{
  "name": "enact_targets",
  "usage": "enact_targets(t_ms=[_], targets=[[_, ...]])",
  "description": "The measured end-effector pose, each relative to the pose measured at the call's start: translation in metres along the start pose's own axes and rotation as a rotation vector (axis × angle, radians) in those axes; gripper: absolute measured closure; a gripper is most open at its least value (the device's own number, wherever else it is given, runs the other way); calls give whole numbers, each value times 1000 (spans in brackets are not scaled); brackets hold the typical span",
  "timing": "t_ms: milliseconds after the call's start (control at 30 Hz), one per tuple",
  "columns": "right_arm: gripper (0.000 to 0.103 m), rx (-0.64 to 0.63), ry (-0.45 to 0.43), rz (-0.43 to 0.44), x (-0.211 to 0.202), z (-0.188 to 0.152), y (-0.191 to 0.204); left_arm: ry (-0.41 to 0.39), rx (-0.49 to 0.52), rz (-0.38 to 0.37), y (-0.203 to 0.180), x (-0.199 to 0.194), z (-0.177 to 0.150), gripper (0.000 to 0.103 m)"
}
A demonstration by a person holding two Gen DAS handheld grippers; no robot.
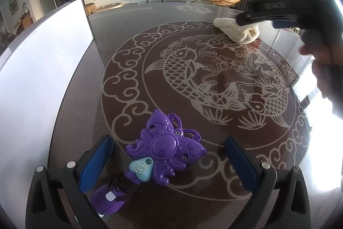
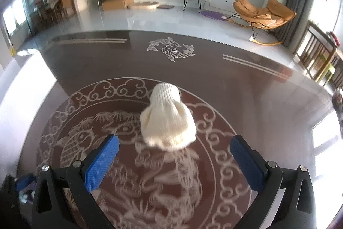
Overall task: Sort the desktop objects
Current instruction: 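Lower the right gripper onto the cream knit hat and grasp it, then carry the purple toy and cream hat over the bin with both grippers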
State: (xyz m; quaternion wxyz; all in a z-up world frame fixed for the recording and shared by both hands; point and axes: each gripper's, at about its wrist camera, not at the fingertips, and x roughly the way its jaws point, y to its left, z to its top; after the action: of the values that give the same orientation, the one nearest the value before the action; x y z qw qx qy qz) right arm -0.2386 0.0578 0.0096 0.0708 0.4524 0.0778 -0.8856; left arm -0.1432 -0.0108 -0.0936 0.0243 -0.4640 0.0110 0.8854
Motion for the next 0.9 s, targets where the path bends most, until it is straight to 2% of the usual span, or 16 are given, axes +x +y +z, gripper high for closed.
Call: enact_targets(t_ms=[133, 167, 233, 267, 367, 500, 667, 833, 867, 900], targets=[[1, -30, 24, -6, 20, 7, 7, 0, 1, 1, 0, 0, 0, 0], [6, -26, 33, -5, 24, 7, 6, 0, -1, 0, 0, 0, 0, 0], [31, 4, 63, 31, 33, 6, 2, -1, -1, 0, 0, 0, 0, 0], [48, 17, 75, 39, 37, 6, 0, -1, -1, 0, 0, 0, 0, 0], [52, 43, 49, 50, 28, -4, -6, -1, -1, 0, 1, 1, 1, 0], [52, 58, 44, 117, 6, -37, -7, -1, -1, 0, 1, 1, 1, 0], [52, 19, 55, 208, -53, -123, 5, 1, 13, -13, -1, -2, -2, 0], [49, 11, 67, 240, -102, -192, 8, 8, 147, -106, -9, -22, -30, 0], [41, 1, 72, 235, -106, -198, 9, 6, 166, -122, -9, -27, -37, 0], [28, -18, 82, 230, -109, -203, 11, 5, 167, -130, -8, -31, -41, 0]])
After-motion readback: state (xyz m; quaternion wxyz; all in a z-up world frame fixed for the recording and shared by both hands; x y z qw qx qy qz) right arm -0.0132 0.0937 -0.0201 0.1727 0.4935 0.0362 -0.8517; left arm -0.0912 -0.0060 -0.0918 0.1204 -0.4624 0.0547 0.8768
